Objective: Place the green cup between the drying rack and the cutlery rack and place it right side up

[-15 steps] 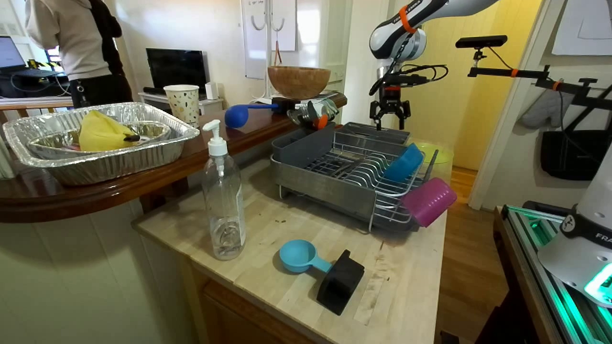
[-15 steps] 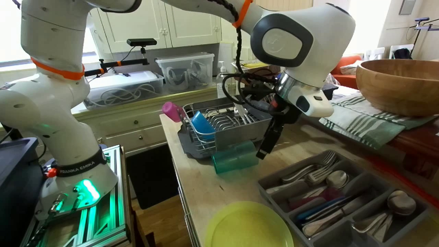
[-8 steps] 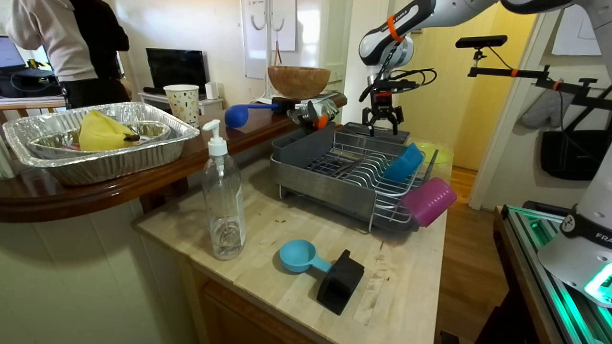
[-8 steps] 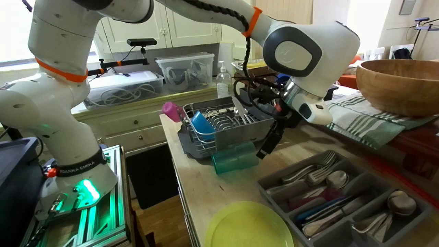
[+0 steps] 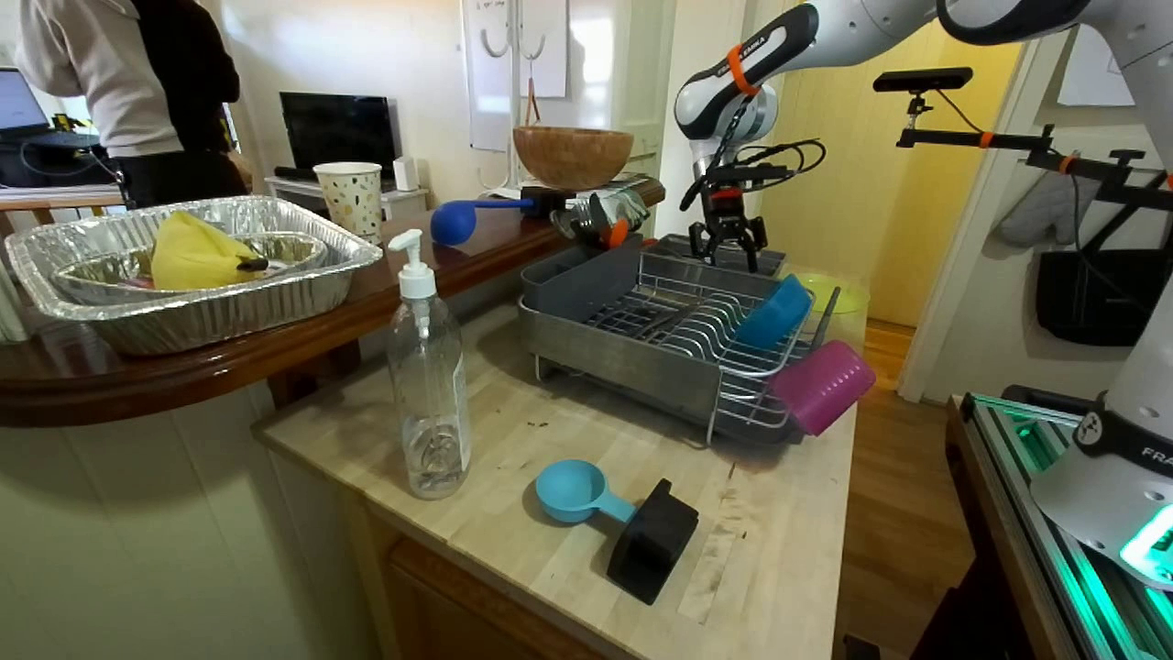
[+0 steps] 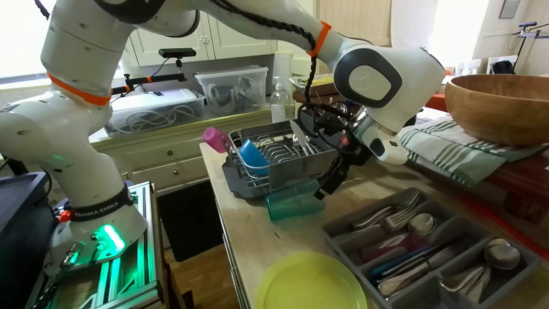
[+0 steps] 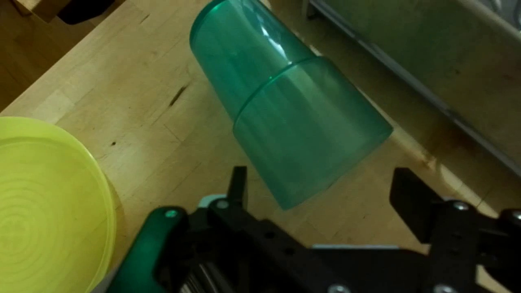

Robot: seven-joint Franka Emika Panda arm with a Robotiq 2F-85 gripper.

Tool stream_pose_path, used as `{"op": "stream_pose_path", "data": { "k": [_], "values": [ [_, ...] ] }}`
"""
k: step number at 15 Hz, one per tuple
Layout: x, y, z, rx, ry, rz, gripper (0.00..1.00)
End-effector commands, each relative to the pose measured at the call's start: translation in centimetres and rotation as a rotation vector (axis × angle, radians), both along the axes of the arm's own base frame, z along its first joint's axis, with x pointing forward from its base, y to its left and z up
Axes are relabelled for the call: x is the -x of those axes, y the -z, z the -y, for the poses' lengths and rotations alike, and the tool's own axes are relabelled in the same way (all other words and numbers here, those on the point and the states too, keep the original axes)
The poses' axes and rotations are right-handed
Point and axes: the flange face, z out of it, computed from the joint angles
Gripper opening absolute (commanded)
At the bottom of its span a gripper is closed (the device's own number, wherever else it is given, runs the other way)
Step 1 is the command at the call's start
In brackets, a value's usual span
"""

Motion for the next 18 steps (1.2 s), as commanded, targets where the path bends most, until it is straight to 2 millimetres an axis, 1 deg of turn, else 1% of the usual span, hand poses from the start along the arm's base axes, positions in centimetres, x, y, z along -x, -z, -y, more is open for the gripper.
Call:
{"op": "stream_pose_path", "data": {
  "k": [1,4,5,8,10,11,12,14,15,18],
  "values": [
    [-0.4,0.7,-0.4,0.006,-0.012,-0.051,0.58],
    [-0.2,1.0,-0.5,0.033,-0.026,-0.08,0.33],
    [-0.2,1.1,-0.6,0.038,-0.028,-0.087,0.27],
    [-0.2,0.7,-0.7,0.059,-0.041,-0.1,0.02],
    [-0.2,0.2,-0.8,0.066,-0.051,-0.097,0.0],
    [-0.2,-0.2,-0.7,0.074,-0.057,-0.095,0.0],
    [-0.1,-0.5,-0.7,0.083,-0.063,-0.09,0.02],
    [0.1,-1.5,-0.7,0.101,-0.074,-0.075,0.02],
    [0.1,-2.1,-0.7,0.115,-0.078,-0.062,0.02],
    [0.3,-5.0,-1.5,0.188,-0.122,0.007,0.0]
  ]
}}
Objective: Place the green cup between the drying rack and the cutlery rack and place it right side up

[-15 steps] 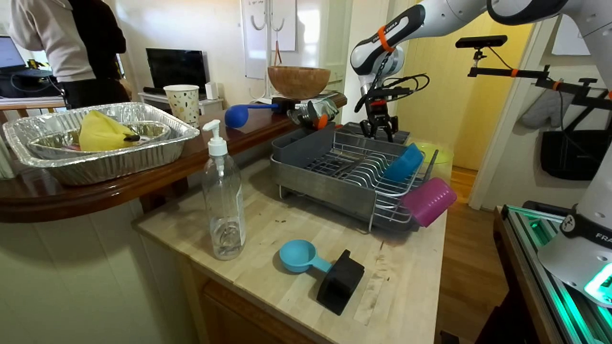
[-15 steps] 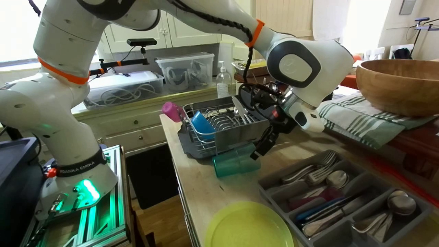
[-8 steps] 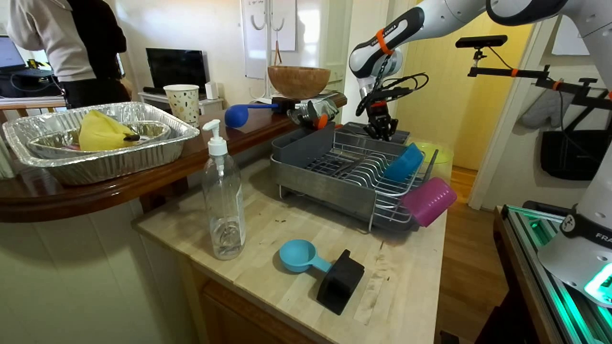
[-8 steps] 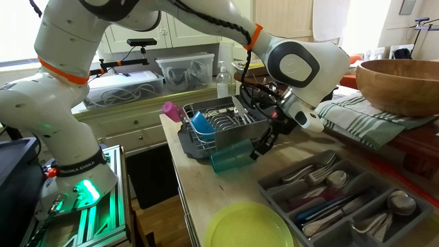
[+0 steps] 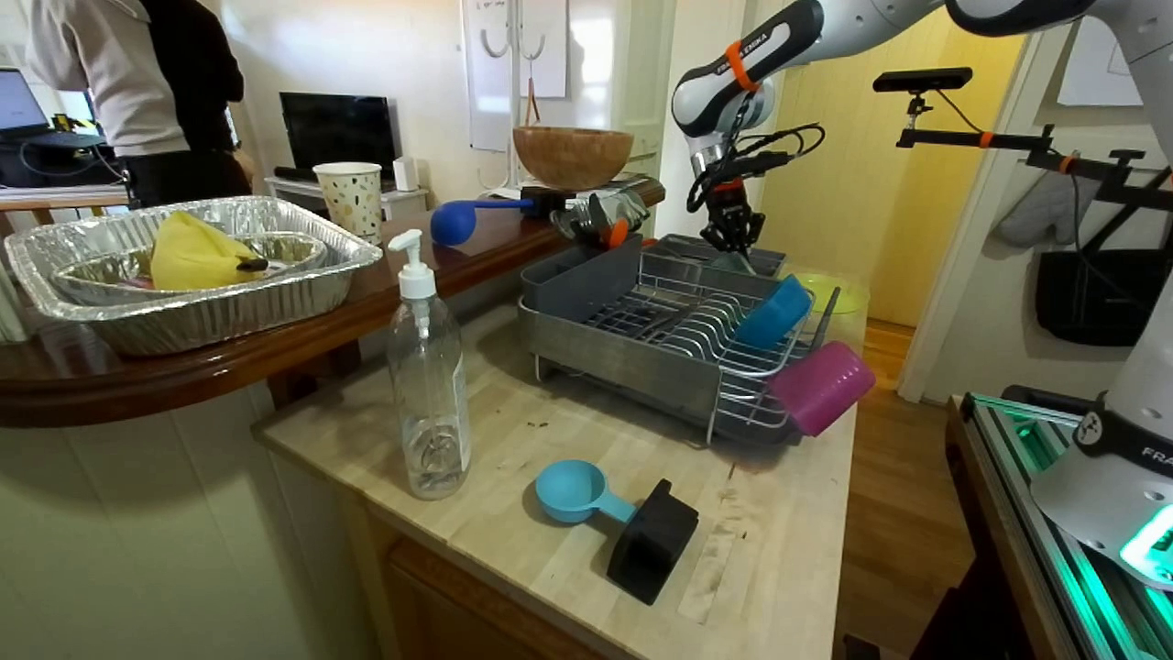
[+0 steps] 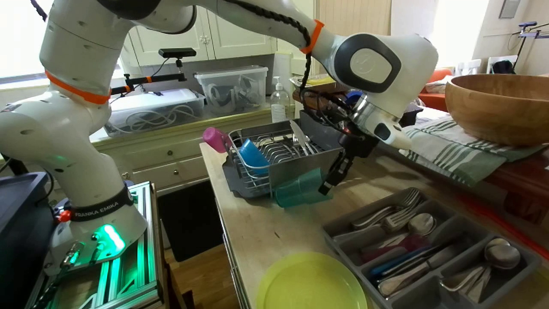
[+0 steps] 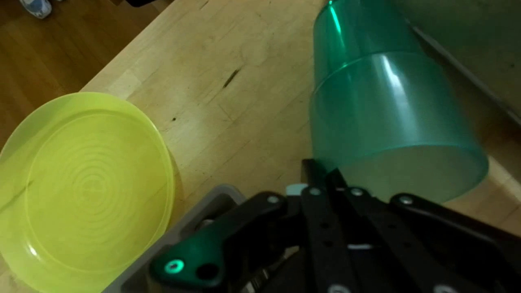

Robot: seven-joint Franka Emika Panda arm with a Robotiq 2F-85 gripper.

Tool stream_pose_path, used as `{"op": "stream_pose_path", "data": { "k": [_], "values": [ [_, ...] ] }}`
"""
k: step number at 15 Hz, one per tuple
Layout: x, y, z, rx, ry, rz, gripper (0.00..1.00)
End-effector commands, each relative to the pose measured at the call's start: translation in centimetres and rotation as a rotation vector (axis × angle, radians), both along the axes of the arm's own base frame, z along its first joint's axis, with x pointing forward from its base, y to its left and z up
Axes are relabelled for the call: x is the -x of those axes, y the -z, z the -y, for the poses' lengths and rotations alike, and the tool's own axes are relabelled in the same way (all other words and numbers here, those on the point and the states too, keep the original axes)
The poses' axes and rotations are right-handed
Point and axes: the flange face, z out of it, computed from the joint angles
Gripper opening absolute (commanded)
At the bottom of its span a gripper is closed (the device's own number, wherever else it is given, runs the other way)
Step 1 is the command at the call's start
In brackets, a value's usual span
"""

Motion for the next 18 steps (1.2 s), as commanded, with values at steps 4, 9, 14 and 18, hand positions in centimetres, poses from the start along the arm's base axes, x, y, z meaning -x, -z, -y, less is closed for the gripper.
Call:
{"op": "stream_pose_path", "data": {
  "k": [4,9,14,18],
  "values": [
    [1.0,-6.4,-3.3,0.141,-0.121,0.163,0.01],
    [2.9,-8.6,-4.7,0.264,-0.203,0.305,0.01],
    [5.5,-8.8,-5.0,0.309,-0.236,0.439,0.01],
    [7.1,-9.2,-5.6,0.343,-0.272,0.547,0.01]
  ]
}}
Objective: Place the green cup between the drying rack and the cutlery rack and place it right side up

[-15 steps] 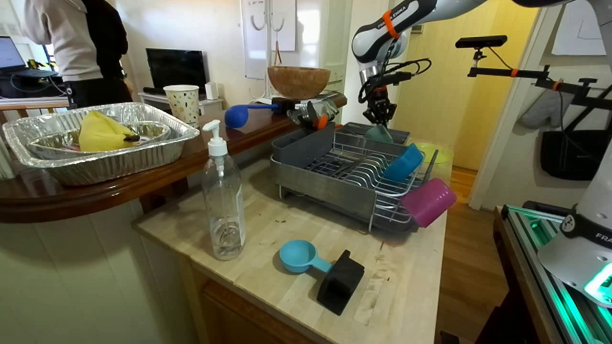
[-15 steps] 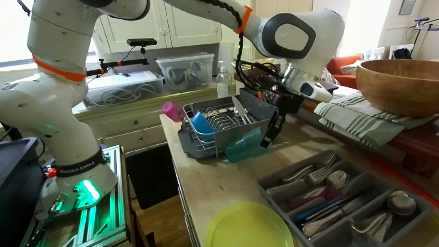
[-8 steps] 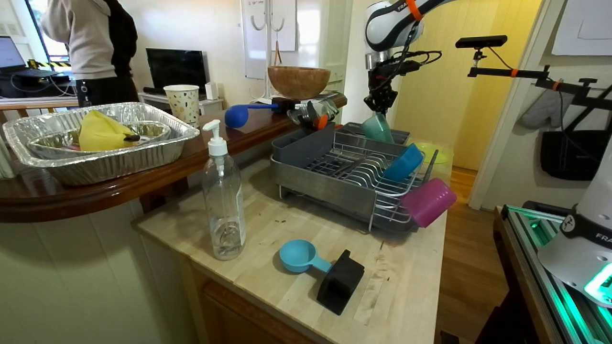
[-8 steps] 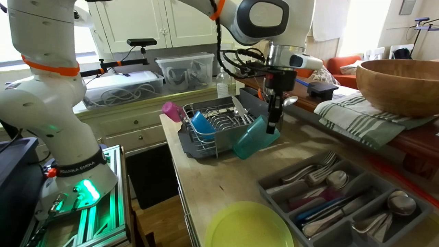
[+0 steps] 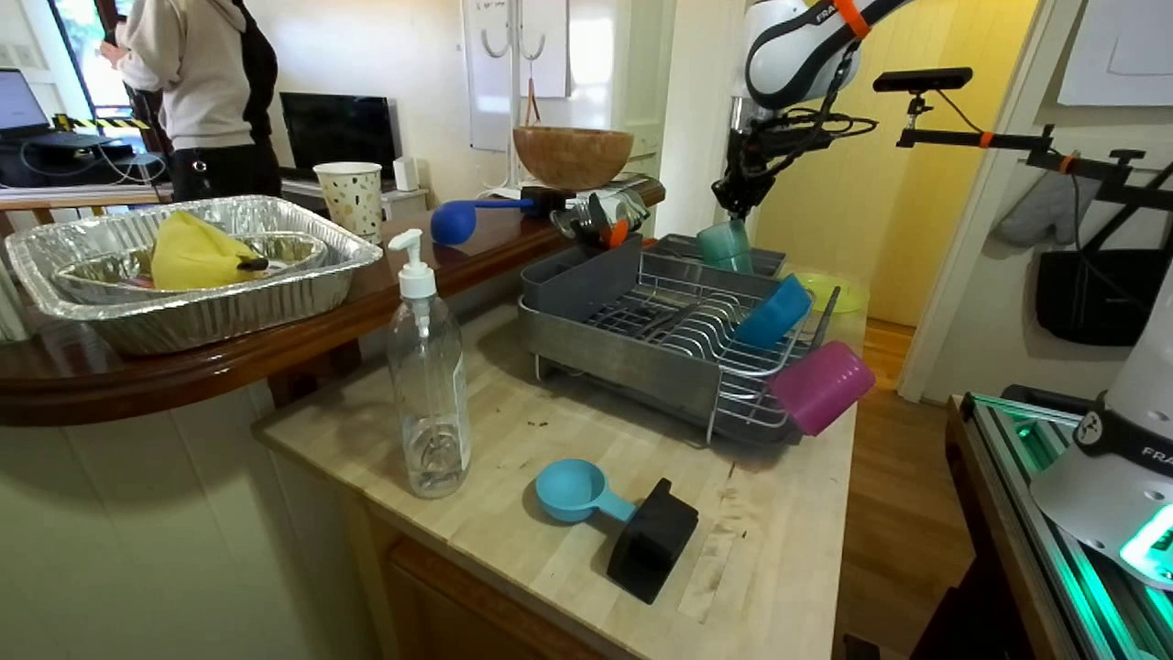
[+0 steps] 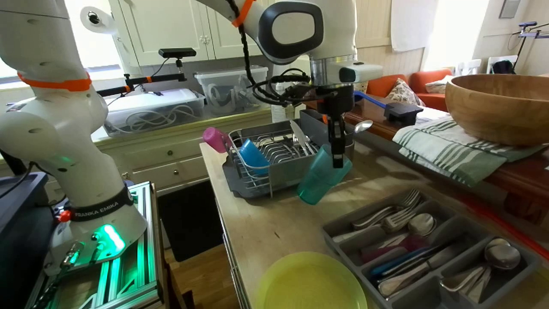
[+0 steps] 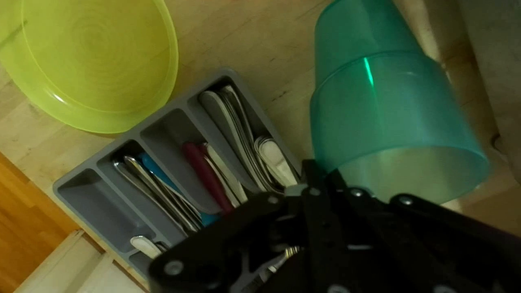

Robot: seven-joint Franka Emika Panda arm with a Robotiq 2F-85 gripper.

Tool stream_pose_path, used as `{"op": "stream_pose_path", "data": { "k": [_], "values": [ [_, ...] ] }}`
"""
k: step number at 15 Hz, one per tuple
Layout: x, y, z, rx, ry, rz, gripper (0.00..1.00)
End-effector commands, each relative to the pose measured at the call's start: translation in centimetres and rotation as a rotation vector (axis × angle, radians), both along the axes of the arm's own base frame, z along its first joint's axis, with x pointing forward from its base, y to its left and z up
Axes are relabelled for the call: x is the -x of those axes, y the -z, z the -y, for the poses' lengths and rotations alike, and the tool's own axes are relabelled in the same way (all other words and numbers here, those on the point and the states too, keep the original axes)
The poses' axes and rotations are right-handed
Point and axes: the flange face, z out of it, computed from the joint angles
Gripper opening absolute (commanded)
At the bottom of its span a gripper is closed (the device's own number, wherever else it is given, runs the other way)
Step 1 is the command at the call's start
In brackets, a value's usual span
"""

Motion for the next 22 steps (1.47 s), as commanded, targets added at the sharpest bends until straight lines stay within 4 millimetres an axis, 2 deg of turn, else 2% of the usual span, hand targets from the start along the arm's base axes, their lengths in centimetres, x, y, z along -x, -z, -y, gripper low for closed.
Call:
{"op": "stream_pose_path", "data": {
  "k": [1,6,10,16,20,22],
  "values": [
    [2.5,-0.5,-0.8,0.037,-0.051,0.084,0.01],
    [4.3,0.6,0.4,0.066,-0.057,0.16,0.01],
    [4.7,1.2,0.8,0.118,-0.066,0.285,0.01],
    [5.2,2.7,-0.7,0.13,-0.059,0.386,0.01],
    [5.7,4.1,-0.9,0.119,-0.048,0.396,0.01],
    [5.9,4.2,-0.9,0.116,-0.046,0.402,0.01]
  ]
}}
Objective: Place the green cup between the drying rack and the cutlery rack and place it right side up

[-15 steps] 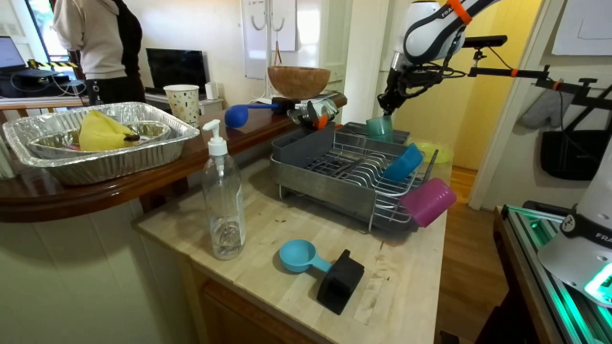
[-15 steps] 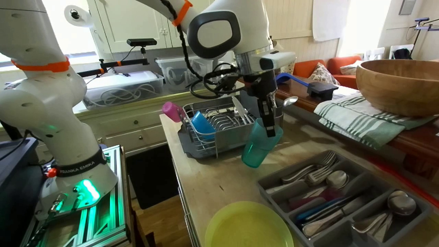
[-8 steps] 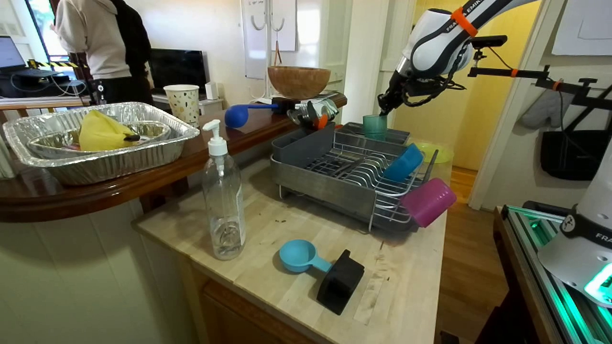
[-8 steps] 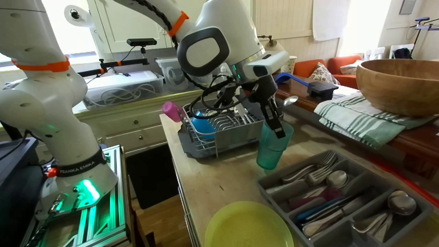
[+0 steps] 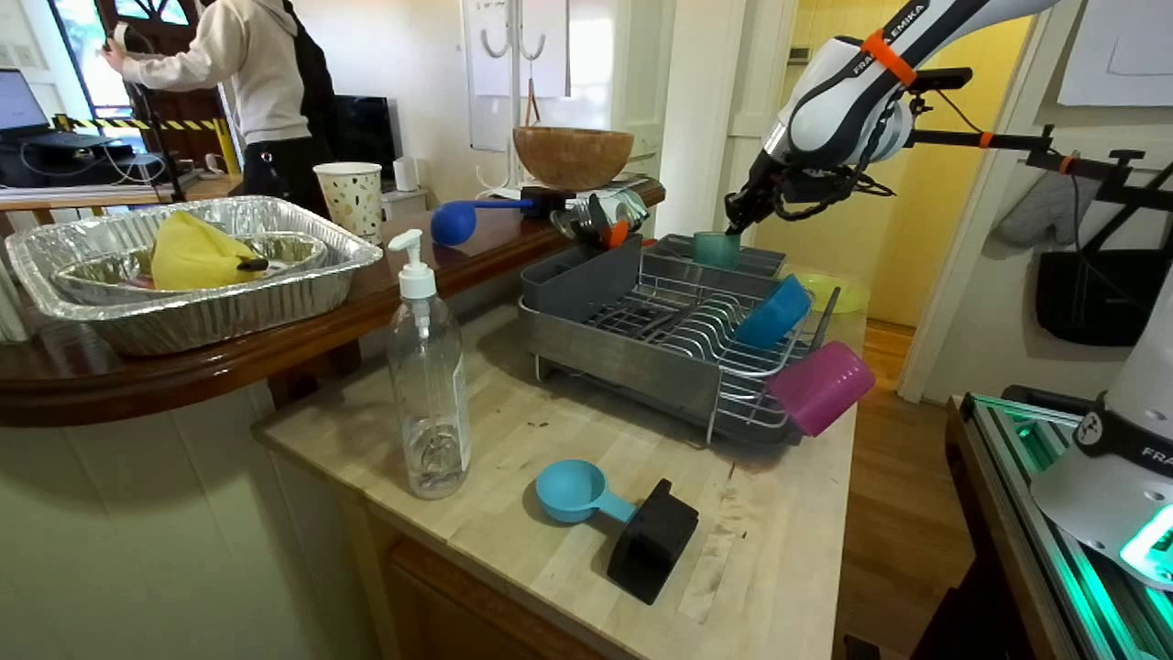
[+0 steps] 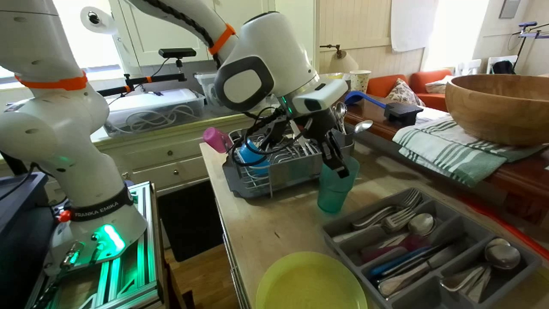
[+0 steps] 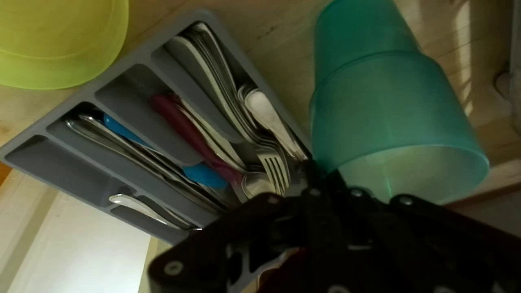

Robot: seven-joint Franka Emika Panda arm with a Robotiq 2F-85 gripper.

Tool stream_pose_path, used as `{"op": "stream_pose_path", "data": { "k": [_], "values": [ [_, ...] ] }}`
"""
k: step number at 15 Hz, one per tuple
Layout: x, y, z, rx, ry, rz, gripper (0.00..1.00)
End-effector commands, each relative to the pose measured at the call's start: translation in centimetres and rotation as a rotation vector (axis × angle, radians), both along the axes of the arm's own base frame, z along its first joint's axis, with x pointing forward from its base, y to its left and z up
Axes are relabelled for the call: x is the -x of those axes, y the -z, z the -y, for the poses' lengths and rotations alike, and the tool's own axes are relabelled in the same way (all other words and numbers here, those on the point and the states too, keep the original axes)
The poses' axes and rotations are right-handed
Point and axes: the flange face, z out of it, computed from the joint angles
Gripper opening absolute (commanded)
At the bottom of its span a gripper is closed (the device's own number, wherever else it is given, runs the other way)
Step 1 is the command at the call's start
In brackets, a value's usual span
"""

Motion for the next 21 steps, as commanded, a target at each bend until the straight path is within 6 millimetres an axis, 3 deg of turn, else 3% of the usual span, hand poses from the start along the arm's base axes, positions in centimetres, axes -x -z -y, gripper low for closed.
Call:
{"op": "stream_pose_path", "data": {
  "k": [1,3,11,15,21],
  "values": [
    [0.7,0.3,-0.4,-0.005,0.0,0.025,0.3],
    [0.7,0.0,-0.8,-0.015,-0.007,0.031,0.36],
    [0.8,-2.5,-0.9,-0.044,0.0,0.067,0.97],
    [1.5,-4.1,-0.3,-0.064,0.014,0.047,1.0],
    [3.7,-7.0,-0.2,-0.156,-0.043,-0.151,1.0]
  ]
}}
